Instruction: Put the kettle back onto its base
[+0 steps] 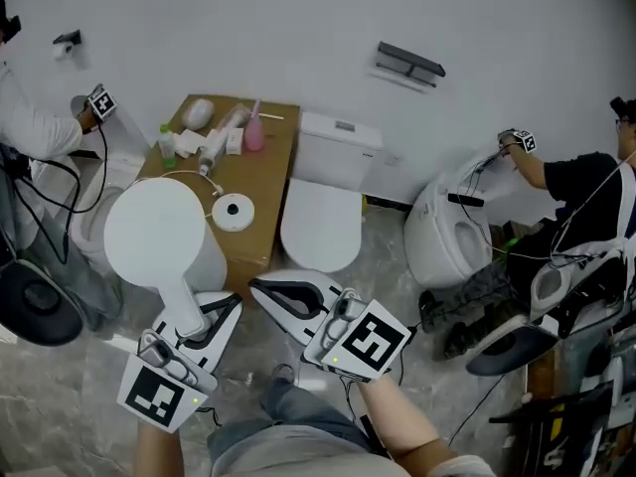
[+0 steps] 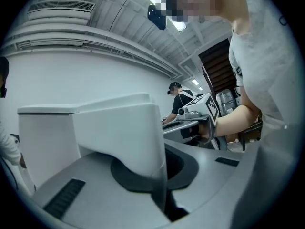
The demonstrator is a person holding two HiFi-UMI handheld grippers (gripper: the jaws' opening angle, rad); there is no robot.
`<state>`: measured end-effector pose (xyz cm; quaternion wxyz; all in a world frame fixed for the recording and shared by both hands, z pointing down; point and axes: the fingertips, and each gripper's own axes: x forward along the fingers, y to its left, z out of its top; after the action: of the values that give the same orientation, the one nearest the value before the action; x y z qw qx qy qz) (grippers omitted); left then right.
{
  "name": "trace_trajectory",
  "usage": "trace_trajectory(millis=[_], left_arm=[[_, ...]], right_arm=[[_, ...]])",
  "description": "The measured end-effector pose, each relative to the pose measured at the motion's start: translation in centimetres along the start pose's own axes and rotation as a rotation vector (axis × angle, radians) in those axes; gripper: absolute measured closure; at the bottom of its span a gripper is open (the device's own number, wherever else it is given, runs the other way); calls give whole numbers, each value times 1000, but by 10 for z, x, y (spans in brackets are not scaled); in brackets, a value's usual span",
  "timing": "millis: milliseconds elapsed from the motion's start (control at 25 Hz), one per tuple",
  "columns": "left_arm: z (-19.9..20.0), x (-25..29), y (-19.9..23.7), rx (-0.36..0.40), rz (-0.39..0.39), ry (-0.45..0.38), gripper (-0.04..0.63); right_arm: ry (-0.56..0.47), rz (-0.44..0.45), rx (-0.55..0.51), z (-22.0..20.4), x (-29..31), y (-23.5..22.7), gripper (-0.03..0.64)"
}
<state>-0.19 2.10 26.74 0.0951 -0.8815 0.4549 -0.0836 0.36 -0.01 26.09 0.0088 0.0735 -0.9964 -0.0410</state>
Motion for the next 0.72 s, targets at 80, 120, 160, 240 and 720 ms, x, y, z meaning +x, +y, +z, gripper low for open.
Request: trace_trajectory(millis=[80, 120, 160, 240, 720], left_arm=[[-5, 14, 11, 8, -2, -3, 586], [-7, 20, 16, 10, -3, -4, 586], [-10, 26, 22, 9, -3, -4, 586], [-17, 36, 33, 2, -2, 1, 586], [-55, 83, 102, -14, -112, -38, 586]], right_arm=[[0, 10, 1, -3, 4, -19, 609], [1, 13, -2, -4, 7, -27, 609], [3, 15, -5, -6, 9, -36, 609], [4, 14, -5, -9, 14, -50, 609], [43, -64, 17, -31, 57, -122, 609]])
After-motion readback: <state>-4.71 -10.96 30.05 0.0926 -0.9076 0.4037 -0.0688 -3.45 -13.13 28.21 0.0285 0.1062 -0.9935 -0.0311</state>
